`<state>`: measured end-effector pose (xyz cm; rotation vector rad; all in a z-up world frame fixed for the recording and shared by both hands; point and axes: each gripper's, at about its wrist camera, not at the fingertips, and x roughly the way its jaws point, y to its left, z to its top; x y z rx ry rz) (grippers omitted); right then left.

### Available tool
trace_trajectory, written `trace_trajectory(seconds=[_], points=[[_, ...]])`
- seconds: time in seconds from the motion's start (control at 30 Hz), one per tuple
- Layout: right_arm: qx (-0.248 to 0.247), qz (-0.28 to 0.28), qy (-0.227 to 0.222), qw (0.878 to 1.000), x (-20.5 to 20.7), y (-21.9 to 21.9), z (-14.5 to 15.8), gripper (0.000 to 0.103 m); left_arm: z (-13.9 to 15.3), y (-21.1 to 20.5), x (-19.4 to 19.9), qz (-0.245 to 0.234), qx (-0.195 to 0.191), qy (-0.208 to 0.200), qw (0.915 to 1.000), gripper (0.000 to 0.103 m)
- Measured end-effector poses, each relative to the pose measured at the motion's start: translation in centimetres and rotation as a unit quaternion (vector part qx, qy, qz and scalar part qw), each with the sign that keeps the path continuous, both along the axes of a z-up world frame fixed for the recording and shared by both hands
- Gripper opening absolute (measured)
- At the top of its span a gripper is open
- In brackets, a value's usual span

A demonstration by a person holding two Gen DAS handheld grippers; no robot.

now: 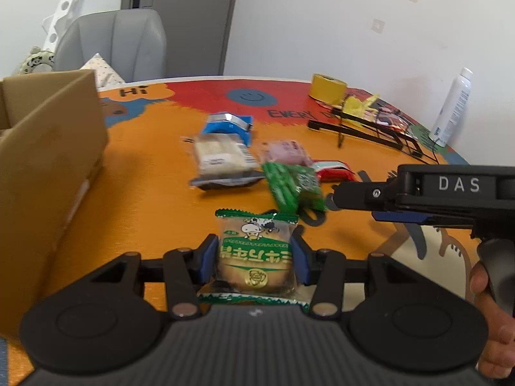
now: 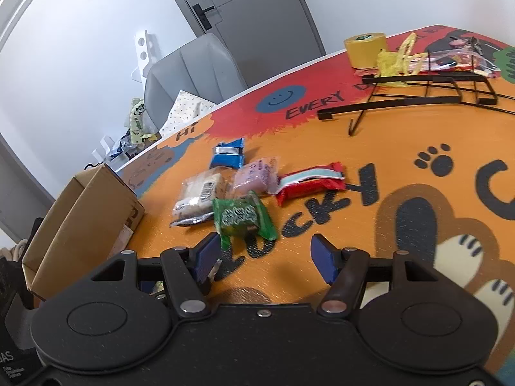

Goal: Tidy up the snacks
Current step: 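Grasp the green-printed biscuit pack with the left tool while the right grasps the green candy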

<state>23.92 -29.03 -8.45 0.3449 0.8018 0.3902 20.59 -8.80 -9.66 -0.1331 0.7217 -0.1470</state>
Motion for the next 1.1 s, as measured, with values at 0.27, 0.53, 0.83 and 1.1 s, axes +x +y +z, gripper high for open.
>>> trace_trajectory(seconds=[0.27, 0.53, 0.83, 1.1], points=[[-0.012, 0.01, -0.007, 1.0, 1.7, 2.2, -0.3, 0.065, 0.1, 2.7, -0.2, 0.04, 0.006, 0.003, 0.9992, 0.048], [-0.047, 0.017, -0.007, 0.999, 3.3, 4.9, -1.3, 0.067, 0.2, 4.5, -0.4, 0.062, 0.014, 0.008, 0.998, 0.048], [-0.05, 0.02, -0.009, 0.999, 2.7, 4.9, -1.4, 0.035, -0.1, 4.5, -0.6, 0.065, 0.035, 0.013, 0.9972, 0.054], [-0.034, 0.021, -0.008, 0.999, 1.0, 4.2, -1.0, 0.035, -0.5, 3.5, -0.9, 0.064, 0.065, 0.008, 0.9958, 0.057]])
